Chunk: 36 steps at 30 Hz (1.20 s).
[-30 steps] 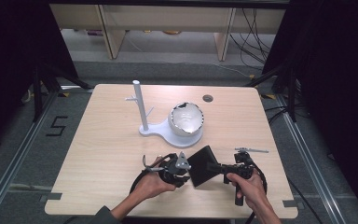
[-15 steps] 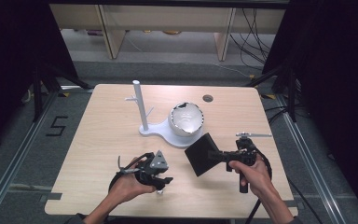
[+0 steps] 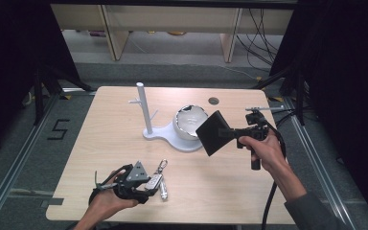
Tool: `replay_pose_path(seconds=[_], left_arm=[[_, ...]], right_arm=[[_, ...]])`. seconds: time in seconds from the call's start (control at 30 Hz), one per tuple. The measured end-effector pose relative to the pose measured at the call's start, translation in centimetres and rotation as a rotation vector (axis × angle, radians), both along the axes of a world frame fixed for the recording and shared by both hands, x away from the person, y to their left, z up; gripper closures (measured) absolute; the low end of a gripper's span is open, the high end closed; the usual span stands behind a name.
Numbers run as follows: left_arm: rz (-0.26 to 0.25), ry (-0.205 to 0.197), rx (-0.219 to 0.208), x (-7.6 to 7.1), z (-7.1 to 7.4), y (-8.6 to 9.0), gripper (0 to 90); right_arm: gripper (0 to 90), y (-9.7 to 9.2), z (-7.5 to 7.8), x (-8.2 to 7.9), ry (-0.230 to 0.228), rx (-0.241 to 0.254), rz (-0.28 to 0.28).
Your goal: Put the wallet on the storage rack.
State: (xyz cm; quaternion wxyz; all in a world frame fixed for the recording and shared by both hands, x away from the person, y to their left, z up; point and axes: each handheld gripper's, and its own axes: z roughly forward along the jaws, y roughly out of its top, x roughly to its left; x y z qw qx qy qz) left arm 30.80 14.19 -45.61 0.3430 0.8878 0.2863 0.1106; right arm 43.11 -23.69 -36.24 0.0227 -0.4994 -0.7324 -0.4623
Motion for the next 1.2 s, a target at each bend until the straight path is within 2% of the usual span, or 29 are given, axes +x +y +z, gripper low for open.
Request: replay_pose_path(seconds=[0.07,0.13,0.17,0.2,0.23,0.3,0.4,0.43,0.5,0.53,0.57,0.6,0.63,0.83,0.87,0.93,0.97,1.0,1.07,1.13,1.2], left_arm=[[0.022,-0.003,0.007,-0.3,-0.3,0.6,48.4],[0.046,-0.011,0.011,-0.8,-0.5,1.2,45.6],[0.057,-0.009,0.003,-1.2,-0.7,1.6,45.1],[0.061,-0.010,0.001,-1.3,-0.7,1.9,44.3],[0.075,-0.009,-0.001,-1.6,-0.9,2.2,43.3],[0.087,0.004,-0.001,-2.0,-1.1,2.7,41.2],[0.092,0.015,0.004,-2.3,-1.5,3.1,40.5],[0.101,0.021,0.000,-2.3,-1.7,3.2,40.2],[0.097,0.027,-0.006,-2.4,-1.7,3.3,40.0],[0.099,0.026,-0.006,-2.4,-1.8,3.3,40.0],[0.102,0.023,0.002,-2.3,-1.8,3.3,40.0],[0.101,0.023,0.003,-2.3,-1.8,3.3,39.9],[0.099,0.025,-0.003,-2.3,-1.8,3.3,39.9],[0.097,0.025,0.006,-2.2,-1.9,3.3,40.0],[0.098,0.025,0.006,-2.2,-1.9,3.4,40.0],[0.094,0.030,0.012,-2.2,-2.0,3.4,40.0],[0.092,0.038,0.005,-2.2,-2.0,3.4,40.0],[0.098,0.035,0.003,-2.2,-2.1,3.3,40.0],[0.093,0.033,0.011,-2.2,-2.1,3.3,40.1],[0.095,0.030,0.012,-2.2,-2.1,3.3,40.3],[0.093,0.031,0.012,-2.3,-2.1,3.3,40.4]], right_arm=[[77.5,0.2,0.4,0.9,-0.011,-0.016,-0.010],[77.5,0.5,0.9,1.4,0.001,-0.017,-0.022],[77.5,0.6,0.9,1.8,-0.025,-0.037,-0.016],[77.5,0.8,1.1,2.2,-0.012,-0.037,-0.022],[77.5,0.9,1.2,2.5,-0.024,-0.046,-0.026],[77.5,1.1,1.6,3.1,-0.036,-0.072,-0.028],[77.5,1.9,2.0,4.1,-0.013,-0.085,-0.051],[77.5,1.9,1.9,4.4,-0.034,-0.100,-0.047],[77.5,2.1,1.8,5.0,-0.036,-0.106,-0.043],[77.5,2.5,1.9,5.1,0.009,-0.092,-0.063],[77.5,2.5,1.7,5.5,-0.022,-0.105,-0.052],[77.5,2.7,1.6,5.7,-0.024,-0.113,-0.056],[77.5,2.8,1.6,5.9,-0.018,-0.123,-0.063],[77.5,3.1,0.4,7.5,-0.003,-0.112,-0.083],[77.4,3.5,0.4,7.5,0.040,-0.094,-0.108],[77.4,3.6,0.1,7.9,0.029,-0.100,-0.109],[77.4,3.8,-0.1,8.0,0.042,-0.090,-0.117],[77.4,3.8,-0.3,8.3,0.024,-0.100,-0.113],[77.4,4.0,-0.6,8.7,0.023,-0.110,-0.114],[77.4,4.4,-1.0,8.9,0.056,-0.098,-0.127],[77.4,4.5,-1.6,9.4,0.041,-0.112,-0.122]])
